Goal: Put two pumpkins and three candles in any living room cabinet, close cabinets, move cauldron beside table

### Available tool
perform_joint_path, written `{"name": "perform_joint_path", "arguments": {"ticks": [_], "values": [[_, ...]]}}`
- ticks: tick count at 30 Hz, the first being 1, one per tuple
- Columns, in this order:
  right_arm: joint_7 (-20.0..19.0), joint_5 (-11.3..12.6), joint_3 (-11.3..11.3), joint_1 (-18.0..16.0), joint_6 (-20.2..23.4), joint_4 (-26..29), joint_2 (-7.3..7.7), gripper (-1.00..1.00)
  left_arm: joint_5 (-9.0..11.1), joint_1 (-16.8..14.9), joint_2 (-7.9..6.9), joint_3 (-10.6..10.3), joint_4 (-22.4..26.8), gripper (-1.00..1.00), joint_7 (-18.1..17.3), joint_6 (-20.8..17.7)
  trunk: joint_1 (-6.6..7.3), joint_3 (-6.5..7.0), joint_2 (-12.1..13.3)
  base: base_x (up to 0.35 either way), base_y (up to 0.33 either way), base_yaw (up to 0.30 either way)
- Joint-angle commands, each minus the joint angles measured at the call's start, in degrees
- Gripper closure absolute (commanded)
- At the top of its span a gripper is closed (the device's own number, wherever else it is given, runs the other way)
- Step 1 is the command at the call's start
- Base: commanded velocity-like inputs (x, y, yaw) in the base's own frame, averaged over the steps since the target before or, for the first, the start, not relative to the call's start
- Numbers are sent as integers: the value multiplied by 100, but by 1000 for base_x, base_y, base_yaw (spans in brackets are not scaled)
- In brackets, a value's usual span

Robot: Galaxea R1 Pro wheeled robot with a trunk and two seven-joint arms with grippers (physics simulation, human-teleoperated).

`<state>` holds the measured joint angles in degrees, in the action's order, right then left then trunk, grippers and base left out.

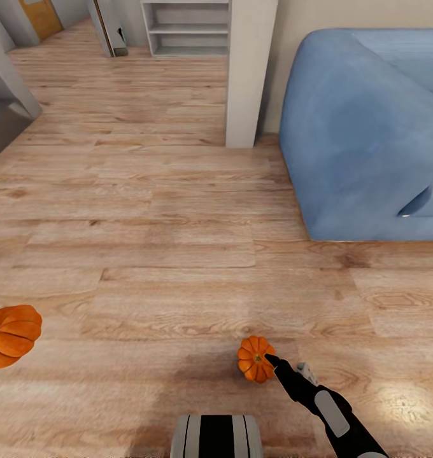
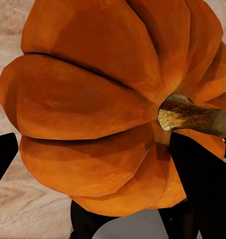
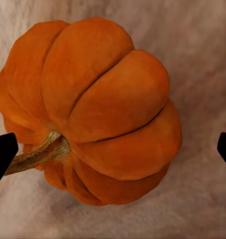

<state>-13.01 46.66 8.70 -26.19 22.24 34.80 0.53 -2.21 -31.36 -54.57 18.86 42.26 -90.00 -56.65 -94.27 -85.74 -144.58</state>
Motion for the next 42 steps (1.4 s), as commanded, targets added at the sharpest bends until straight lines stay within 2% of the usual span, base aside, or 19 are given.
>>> {"name": "perform_joint_path", "arguments": {"ticks": [1, 8, 13, 36, 42], "values": [[0, 1, 0, 0, 0, 0, 0, -100, 3, -2, 0, 2, 2, 100, 0, 13, 0, -1, 0, 0, 0, 0], [0, 1, 0, 0, 0, -1, 0, -100, 1, -2, -1, 3, 2, 100, 0, 13, -10, -89, -6, 0, 0, 0], [2, 1, 0, 0, 0, -1, 0, -100, 1, -2, -1, 3, 2, 100, 0, 13, -23, -200, -12, 0, 0, 0], [18, 1, 0, 0, 0, -5, -8, -100, 3, -2, -1, 4, 2, 100, 0, 16, -23, -200, -12, 44, 25, 0], [18, 1, 0, -7, 0, -1, -66, -100, 1, -2, 3, 3, 2, 100, 0, 19, -23, -200, -12, 25, 0, 0]]}}
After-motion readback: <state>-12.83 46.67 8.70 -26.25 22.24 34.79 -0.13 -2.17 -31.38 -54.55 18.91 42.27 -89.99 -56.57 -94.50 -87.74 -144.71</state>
